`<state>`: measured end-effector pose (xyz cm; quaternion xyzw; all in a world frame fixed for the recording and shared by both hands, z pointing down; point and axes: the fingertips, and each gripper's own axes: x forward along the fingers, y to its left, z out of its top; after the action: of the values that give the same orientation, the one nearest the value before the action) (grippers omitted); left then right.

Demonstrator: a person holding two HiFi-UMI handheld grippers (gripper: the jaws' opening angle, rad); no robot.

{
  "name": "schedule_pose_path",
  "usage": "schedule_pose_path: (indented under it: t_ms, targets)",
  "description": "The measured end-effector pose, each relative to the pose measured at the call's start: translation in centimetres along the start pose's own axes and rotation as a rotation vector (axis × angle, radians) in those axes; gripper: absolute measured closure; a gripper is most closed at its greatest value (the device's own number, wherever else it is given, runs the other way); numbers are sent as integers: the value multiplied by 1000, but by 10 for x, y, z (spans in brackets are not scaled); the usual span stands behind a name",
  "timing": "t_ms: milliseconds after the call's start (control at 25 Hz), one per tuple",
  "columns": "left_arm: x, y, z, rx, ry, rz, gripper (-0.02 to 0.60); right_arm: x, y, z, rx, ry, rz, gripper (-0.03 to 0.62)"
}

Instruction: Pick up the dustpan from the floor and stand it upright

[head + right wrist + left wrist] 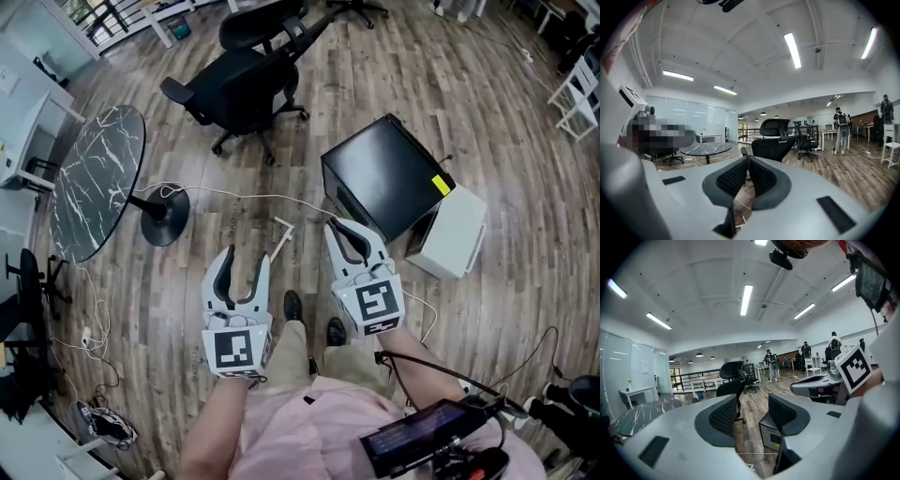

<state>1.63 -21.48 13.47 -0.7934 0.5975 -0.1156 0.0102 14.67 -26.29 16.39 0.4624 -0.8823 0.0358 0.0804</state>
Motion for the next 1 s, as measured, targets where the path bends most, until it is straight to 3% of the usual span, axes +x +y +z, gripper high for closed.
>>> schedule_pose_path:
  t_ms: [400,1000]
  targets:
    - [83,34,-71,-56,61,-87,373,96,5,-56,-9,33,21,577]
    - [172,57,-282,-103,237,-217,371,198,22,-229,36,138,26,577]
